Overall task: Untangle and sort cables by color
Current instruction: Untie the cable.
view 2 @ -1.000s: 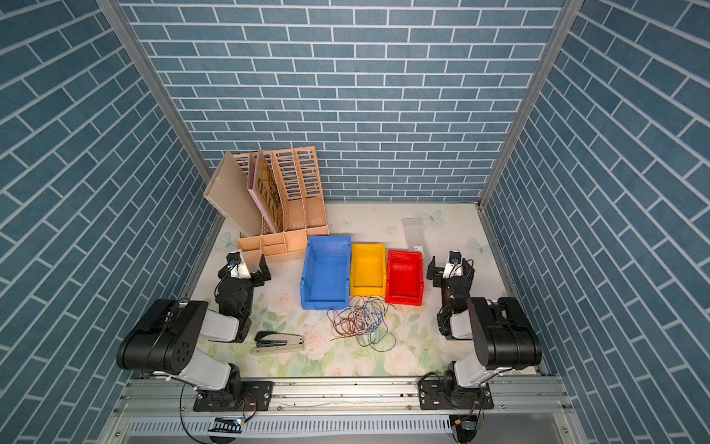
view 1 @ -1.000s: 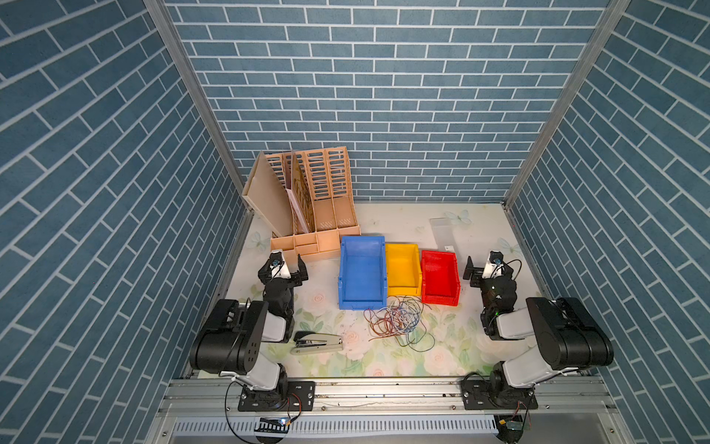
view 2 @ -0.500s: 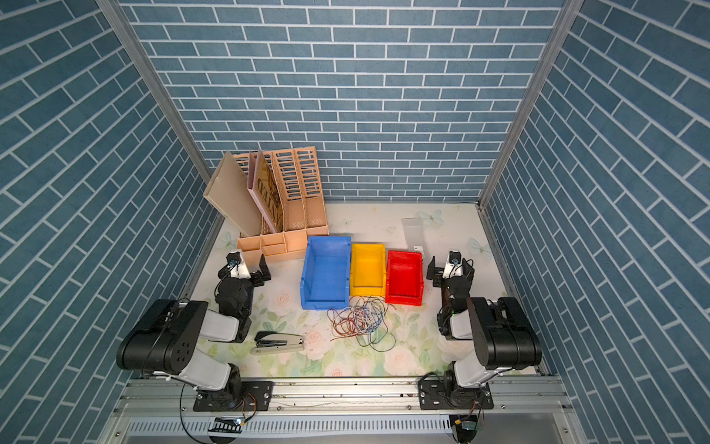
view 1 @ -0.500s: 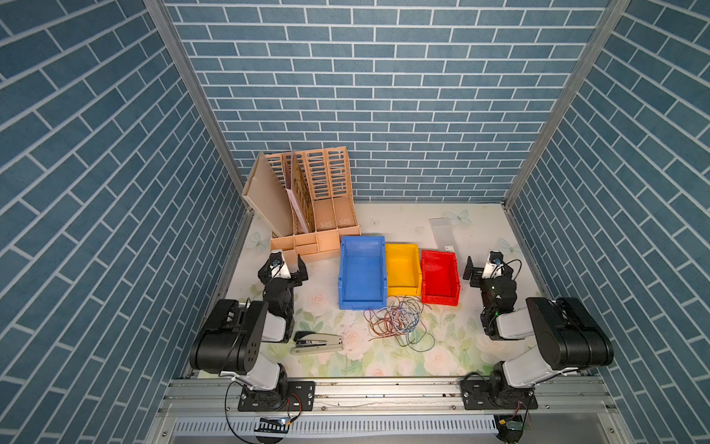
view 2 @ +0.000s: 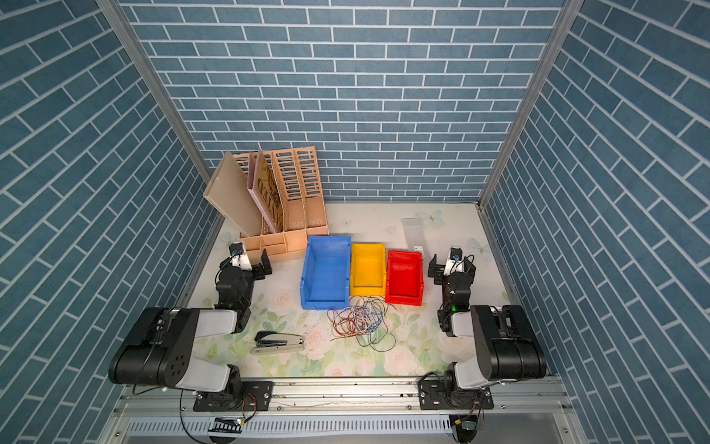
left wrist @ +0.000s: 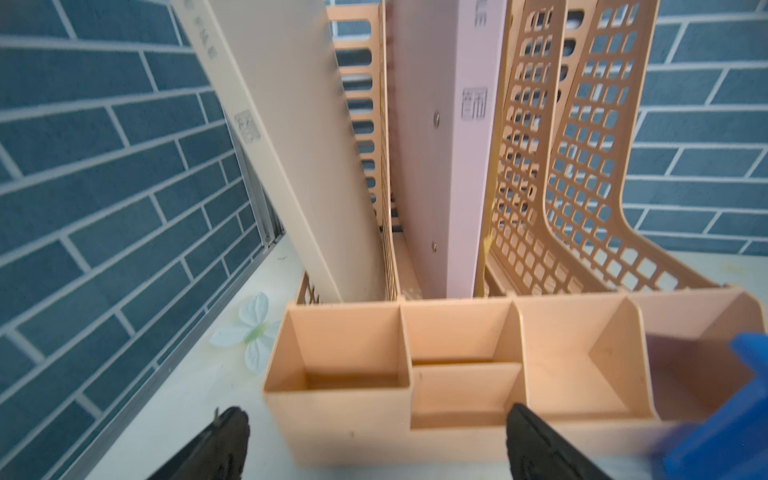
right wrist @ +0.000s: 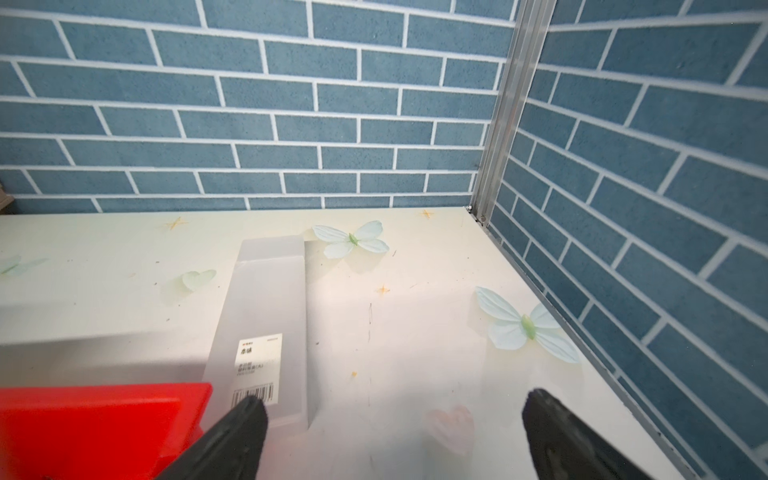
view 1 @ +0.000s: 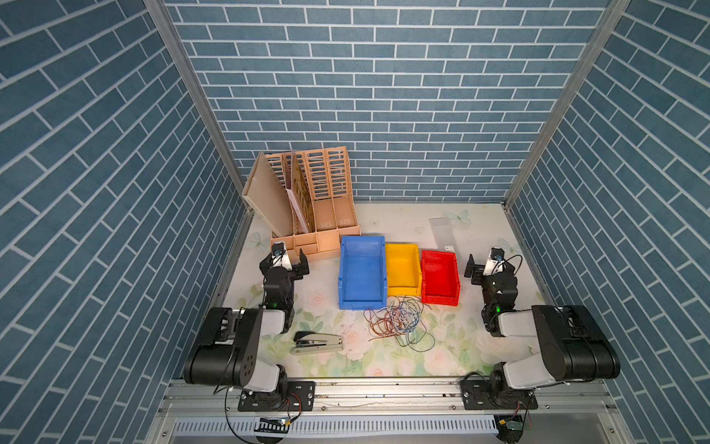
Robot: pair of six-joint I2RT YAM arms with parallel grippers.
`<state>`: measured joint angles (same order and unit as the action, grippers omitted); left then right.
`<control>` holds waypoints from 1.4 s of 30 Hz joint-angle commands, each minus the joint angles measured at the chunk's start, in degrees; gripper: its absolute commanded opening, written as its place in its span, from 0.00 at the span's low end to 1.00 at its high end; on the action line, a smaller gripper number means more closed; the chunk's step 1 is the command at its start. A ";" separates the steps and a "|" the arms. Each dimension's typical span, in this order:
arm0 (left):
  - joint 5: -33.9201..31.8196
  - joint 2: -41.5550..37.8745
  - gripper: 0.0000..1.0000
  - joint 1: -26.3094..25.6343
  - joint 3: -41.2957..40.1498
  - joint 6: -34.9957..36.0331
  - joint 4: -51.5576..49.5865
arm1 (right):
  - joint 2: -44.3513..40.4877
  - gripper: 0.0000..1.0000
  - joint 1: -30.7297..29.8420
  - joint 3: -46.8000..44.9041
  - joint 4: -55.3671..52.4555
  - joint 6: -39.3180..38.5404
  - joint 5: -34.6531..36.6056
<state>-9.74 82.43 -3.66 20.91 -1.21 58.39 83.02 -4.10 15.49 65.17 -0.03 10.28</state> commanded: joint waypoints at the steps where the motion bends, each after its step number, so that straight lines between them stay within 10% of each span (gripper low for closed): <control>1: 0.01 -4.35 1.00 0.32 3.93 -1.95 -13.03 | -4.62 1.00 0.22 2.57 -7.98 0.36 3.06; 11: -5.67 -14.11 1.00 -0.12 19.07 -15.63 -47.77 | -13.08 1.00 0.23 22.01 -47.80 12.65 -1.37; 25: 12.15 -28.74 1.00 -10.10 25.76 -29.65 -69.27 | -13.08 0.91 -0.24 42.52 -78.02 27.43 -32.42; 42: 7.47 -29.38 1.00 -43.09 21.99 -33.93 -67.53 | -18.21 0.77 -23.37 40.16 -99.31 29.46 -35.85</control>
<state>1.06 52.42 -42.85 44.91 -33.82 -10.59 67.72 -25.19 58.50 -28.84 27.46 -25.39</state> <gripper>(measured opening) 0.995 0.783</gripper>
